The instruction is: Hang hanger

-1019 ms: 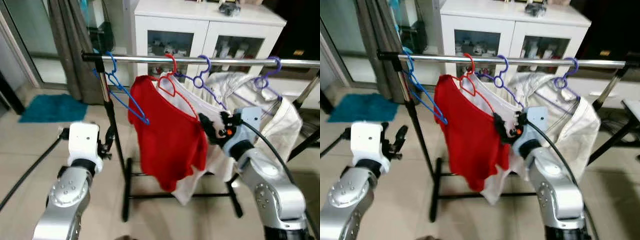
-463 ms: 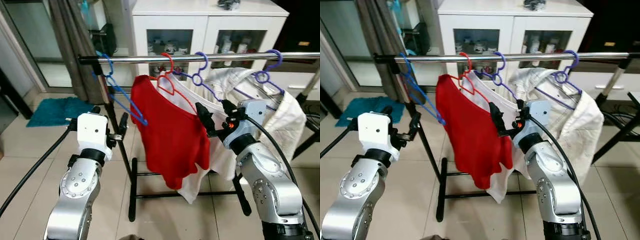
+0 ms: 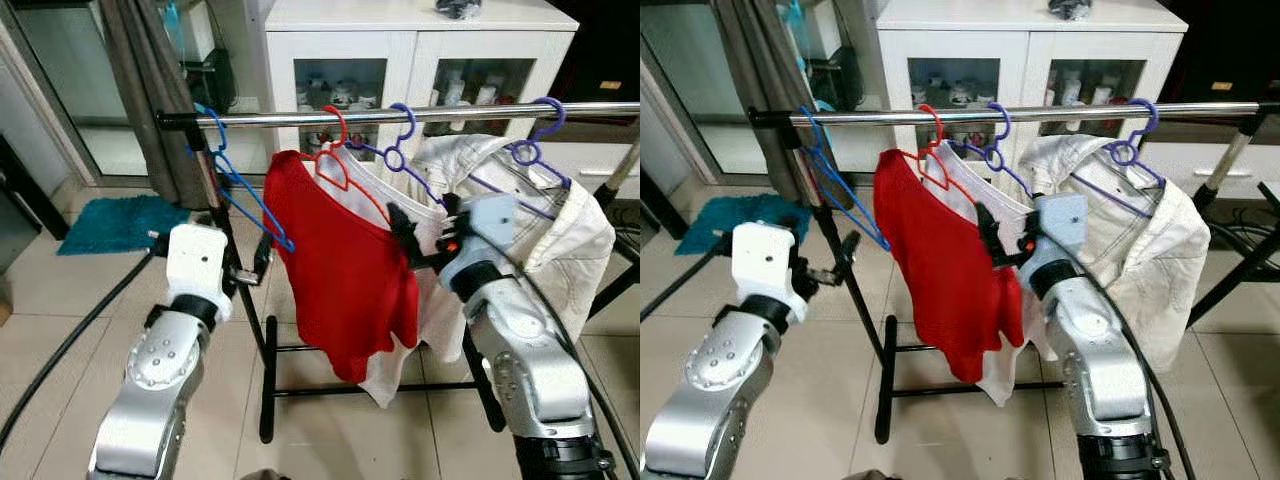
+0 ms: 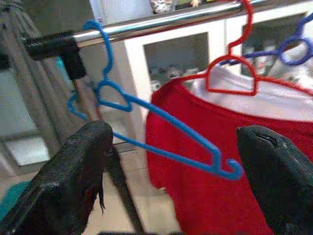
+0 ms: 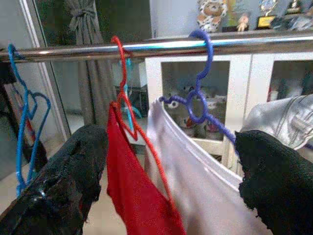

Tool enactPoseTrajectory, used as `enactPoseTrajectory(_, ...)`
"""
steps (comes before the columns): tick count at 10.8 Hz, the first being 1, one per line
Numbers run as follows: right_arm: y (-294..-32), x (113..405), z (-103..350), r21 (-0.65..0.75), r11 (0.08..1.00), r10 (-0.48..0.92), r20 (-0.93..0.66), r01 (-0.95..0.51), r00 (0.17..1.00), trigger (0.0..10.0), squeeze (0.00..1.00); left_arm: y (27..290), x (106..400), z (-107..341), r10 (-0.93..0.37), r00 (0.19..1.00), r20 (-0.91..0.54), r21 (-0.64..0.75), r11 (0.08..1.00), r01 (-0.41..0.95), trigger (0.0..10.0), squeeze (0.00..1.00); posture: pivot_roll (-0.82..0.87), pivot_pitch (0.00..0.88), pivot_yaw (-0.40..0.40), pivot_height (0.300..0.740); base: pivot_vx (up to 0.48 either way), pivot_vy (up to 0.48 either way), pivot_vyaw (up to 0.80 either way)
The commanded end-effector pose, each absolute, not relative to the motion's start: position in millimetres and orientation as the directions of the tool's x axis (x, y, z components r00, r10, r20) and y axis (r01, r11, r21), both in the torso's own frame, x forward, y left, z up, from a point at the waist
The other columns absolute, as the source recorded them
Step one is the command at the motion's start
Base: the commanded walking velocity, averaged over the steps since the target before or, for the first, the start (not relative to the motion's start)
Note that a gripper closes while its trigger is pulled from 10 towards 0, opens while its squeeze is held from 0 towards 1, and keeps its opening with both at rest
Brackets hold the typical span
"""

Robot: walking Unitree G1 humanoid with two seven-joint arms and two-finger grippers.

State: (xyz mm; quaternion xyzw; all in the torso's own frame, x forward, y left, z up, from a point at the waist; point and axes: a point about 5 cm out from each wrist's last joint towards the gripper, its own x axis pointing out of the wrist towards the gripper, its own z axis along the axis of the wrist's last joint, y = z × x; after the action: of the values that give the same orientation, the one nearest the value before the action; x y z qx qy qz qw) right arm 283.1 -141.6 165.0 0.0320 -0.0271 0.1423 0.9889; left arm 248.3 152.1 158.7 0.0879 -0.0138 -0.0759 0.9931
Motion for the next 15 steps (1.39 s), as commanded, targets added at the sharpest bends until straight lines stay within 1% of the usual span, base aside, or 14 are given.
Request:
enactPoseTrajectory(1, -142.1, 281.4, 166.5, 0.026, 0.955, 0.291, 0.083, -0.294, 0.953, 10.0, 1.0, 155.2, 249.7, 157.2, -0.118, 0.993, 0.012, 0.193, 0.975, 0.114, 10.0, 0.0, -0.04, 0.0, 0.069, 0.74, 0.0, 0.0, 0.0)
enactPoseTrajectory(5, -136.6, 284.7, 166.8, 0.008, 0.947, 0.319, 0.104, -0.321, 0.942, 10.0, 1.0, 154.3, 251.4, 155.8, -0.102, 0.995, 0.013, 0.187, 0.977, 0.098, 10.0, 0.0, -0.04, 0.0, 0.052, 0.74, 0.0, -0.473, 0.77)
enactPoseTrajectory(6, -139.3, 287.1, 167.0, -0.025, 0.961, 0.275, 0.1, -0.274, 0.956, 10.0, 1.0, 153.4, 251.6, 155.6, -0.103, 0.995, 0.016, 0.192, 0.976, 0.098, 10.0, 0.0, -0.04, 0.0, 0.048, 0.74, 0.0, -0.442, 0.0)
enactPoseTrajectory(7, -135.8, 287.6, 164.5, -0.041, 0.955, 0.296, 0.061, -0.294, 0.953, 10.0, 1.0, 153.8, 250.8, 155.5, -0.107, 0.994, 0.011, 0.148, 0.983, 0.104, 10.0, 0.0, -0.04, 0.0, 0.048, 0.74, 0.0, 0.0, 0.0)
enactPoseTrajectory(9, -131.9, 284.5, 165.6, 0.005, 0.95, 0.309, 0.094, -0.311, 0.946, 10.0, 1.0, 153.4, 249.4, 155.3, -0.123, 0.992, 0.007, 0.165, 0.979, 0.12, 10.0, 0.0, -0.03, 0.0, 0.048, 0.74, 0.0, 0.0, 0.0)
enactPoseTrajectory(11, -141.4, 283.8, 161.9, 0.052, 0.968, 0.24, 0.077, -0.244, 0.968, 10.0, 1.0, 154.5, 248.7, 154.7, -0.14, 0.99, 0.005, 0.198, 0.971, 0.137, 10.0, 0.0, -0.03, 0.0, 0.053, 0.74, 0.0, 0.0, 0.0)
enactPoseTrajectory(13, -151.2, 283.6, 161.8, 0.048, 0.978, 0.197, 0.064, -0.201, 0.978, 10.0, 1.0, 151.3, 249.2, 154.7, -0.165, 0.986, 0.005, 0.193, 0.968, 0.161, 10.0, 0.0, -0.03, 0.0, 0.051, 0.74, 0.0, 0.0, 0.0)
enactPoseTrajectory(14, -161.4, 286.1, 158.7, 0.024, 0.989, 0.145, 0.033, -0.146, 0.989, 10.0, 1.0, 148.8, 249.9, 154.1, -0.178, 0.984, 0.002, 0.192, 0.966, 0.175, 10.0, 0.0, -0.03, 0.0, 0.049, 0.74, 0.0, 0.0, -0.8)
enactPoseTrajectory(15, -161.4, 287.1, 160.0, 0.016, 0.988, 0.155, 0.04, -0.156, 0.987, 10.0, 1.0, 148.3, 250.0, 153.6, -0.181, 0.984, 0.001, 0.19, 0.966, 0.177, 10.0, 0.0, -0.03, 0.0, 0.049, 0.74, 0.251, 0.0, -0.8)
